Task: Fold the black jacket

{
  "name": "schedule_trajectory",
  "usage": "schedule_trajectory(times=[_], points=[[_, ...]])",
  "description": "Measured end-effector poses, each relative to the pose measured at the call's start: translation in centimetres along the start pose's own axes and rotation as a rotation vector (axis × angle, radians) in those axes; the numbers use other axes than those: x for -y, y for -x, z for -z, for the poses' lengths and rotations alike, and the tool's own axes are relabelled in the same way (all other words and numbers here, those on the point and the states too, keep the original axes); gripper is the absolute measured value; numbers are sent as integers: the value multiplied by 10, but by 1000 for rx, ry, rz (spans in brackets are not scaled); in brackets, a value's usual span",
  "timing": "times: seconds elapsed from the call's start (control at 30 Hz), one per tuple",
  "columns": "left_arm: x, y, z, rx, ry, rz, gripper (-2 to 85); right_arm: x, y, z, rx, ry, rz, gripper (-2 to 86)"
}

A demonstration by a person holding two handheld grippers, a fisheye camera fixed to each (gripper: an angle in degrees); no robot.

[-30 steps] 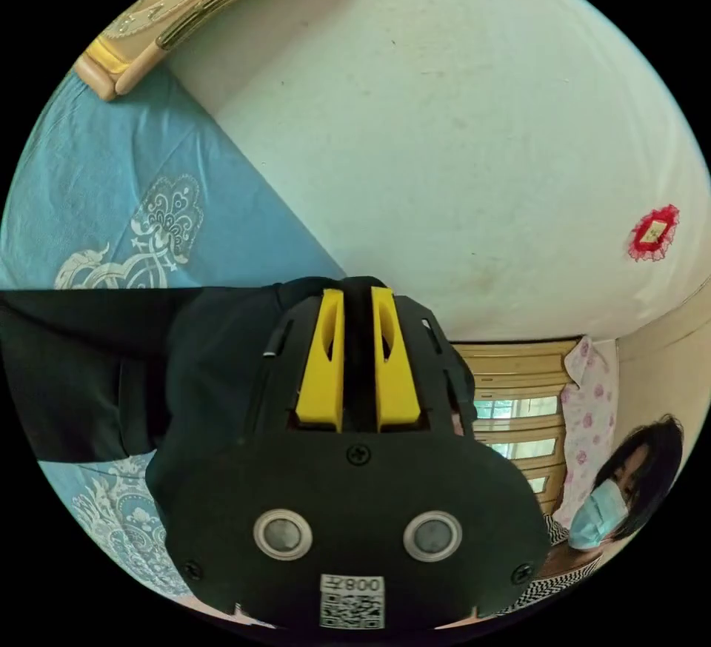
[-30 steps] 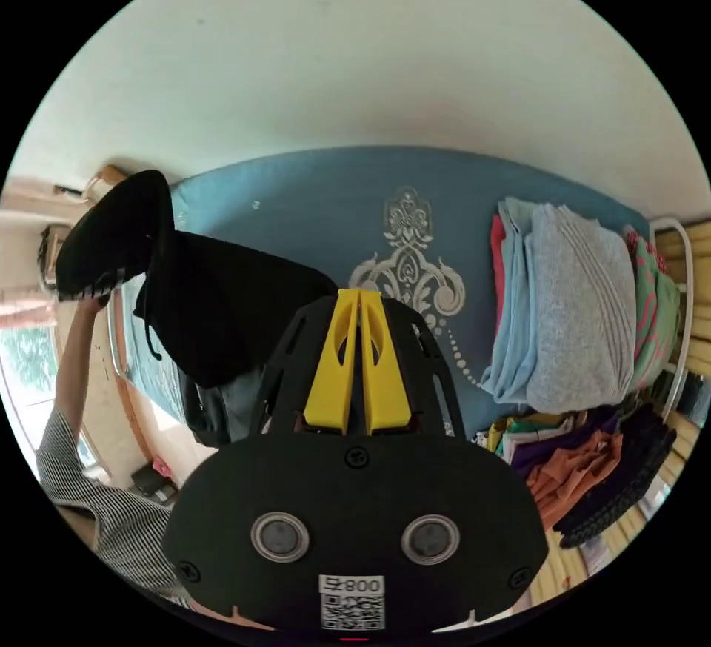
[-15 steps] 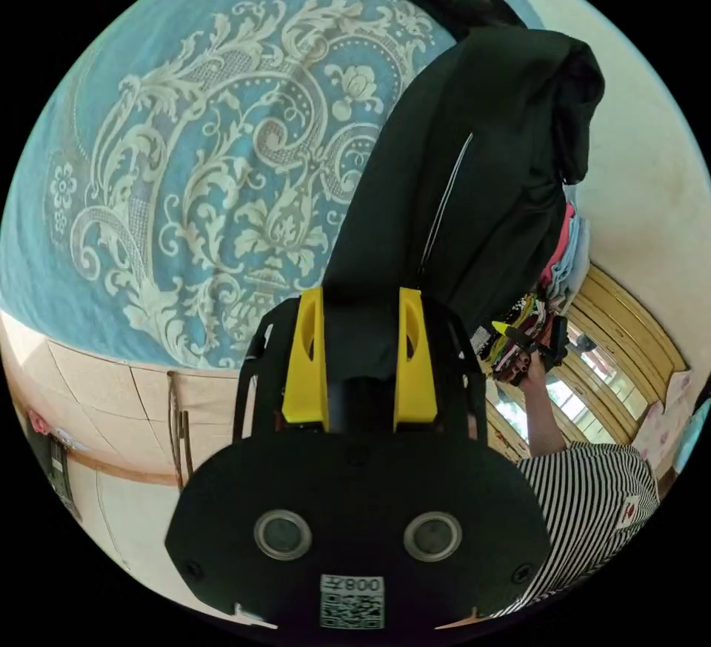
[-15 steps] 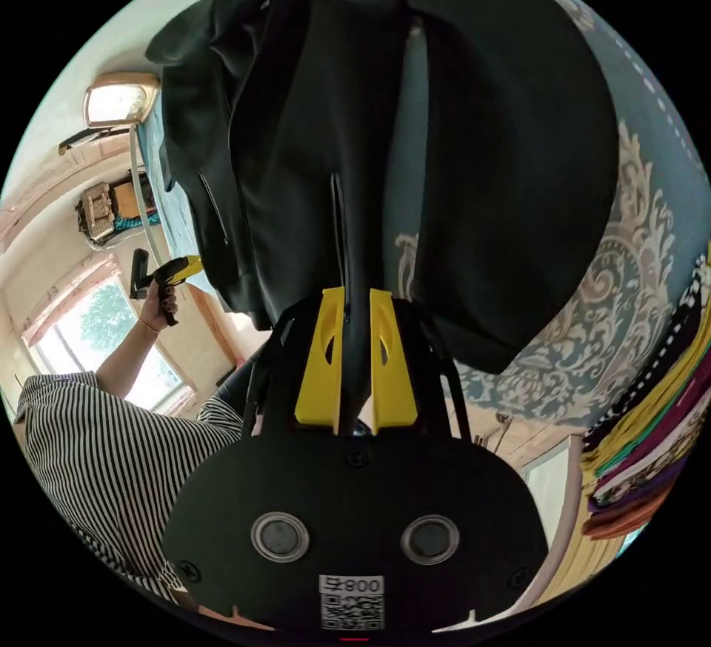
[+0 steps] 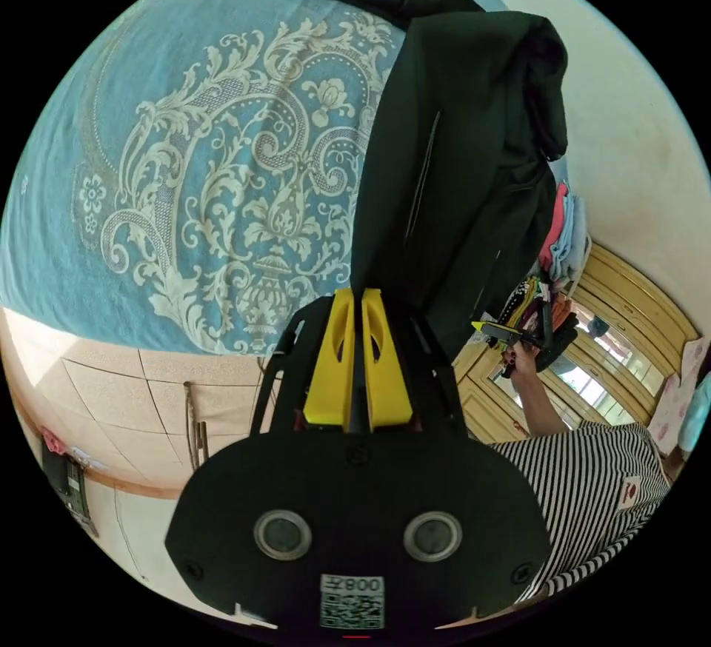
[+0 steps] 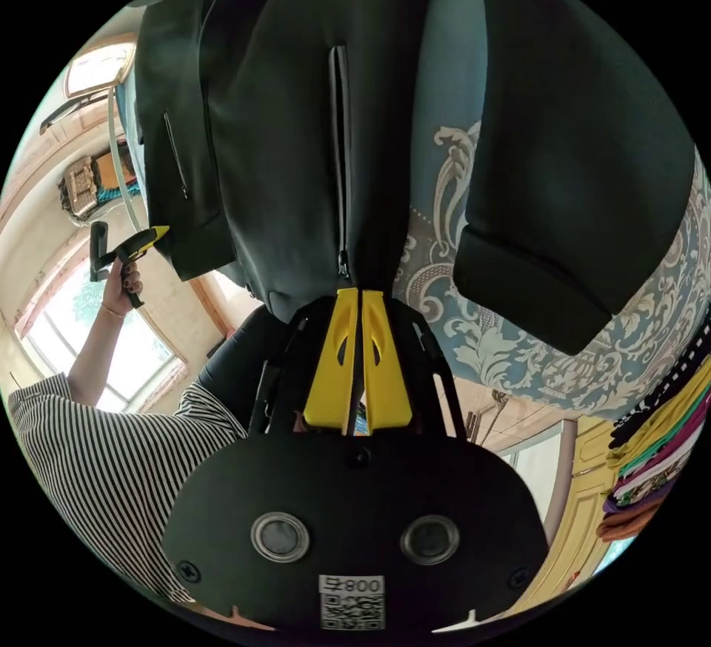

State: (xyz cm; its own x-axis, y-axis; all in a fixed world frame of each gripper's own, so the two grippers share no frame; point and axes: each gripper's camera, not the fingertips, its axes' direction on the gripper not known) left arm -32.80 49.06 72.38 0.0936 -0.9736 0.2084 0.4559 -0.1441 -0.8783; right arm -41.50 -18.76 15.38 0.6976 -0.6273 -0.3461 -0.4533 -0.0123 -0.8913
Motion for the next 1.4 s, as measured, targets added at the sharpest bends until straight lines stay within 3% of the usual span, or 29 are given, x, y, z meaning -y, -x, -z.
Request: schedule_trajectory(times=[0.13, 0.2, 0.4, 0.5, 0.6, 0.83, 0.9, 0.97, 1.13, 1.4], points=[[-23, 23, 24, -97, -55, 29, 19, -33, -4, 38, -48, -22, 83, 6], [-26, 28, 20, -100, -49, 19, 21, -50, -14, 55, 29, -57, 99, 6], [-31, 57, -23, 23, -24, 224, 33, -53, -49, 23, 47, -37, 14, 16], [-45, 14, -27, 90, -57, 85, 44, -45, -64, 5, 94, -25, -73, 30], [-60, -53, -55, 207, 20, -133, 61, -59, -50, 9, -8, -72, -64, 50], [-63, -168, -181, 413, 213, -550, 84, -37, 79, -17, -210, -129, 280, 89], [-60, -184, -203, 432, 218, -598, 86, -18, 109, -39, -210, -107, 363, 97], [-61, -198, -225, 564, 233, -667, 79, 2, 140, -71, -253, -46, 442, 106], [-64, -205, -225, 569, 240, -708, 46, 15, 162, -118, -428, -16, 501, 60], [-93, -218, -178, 454, 259, -744, 32, 2, 158, -79, -202, -43, 479, 8]])
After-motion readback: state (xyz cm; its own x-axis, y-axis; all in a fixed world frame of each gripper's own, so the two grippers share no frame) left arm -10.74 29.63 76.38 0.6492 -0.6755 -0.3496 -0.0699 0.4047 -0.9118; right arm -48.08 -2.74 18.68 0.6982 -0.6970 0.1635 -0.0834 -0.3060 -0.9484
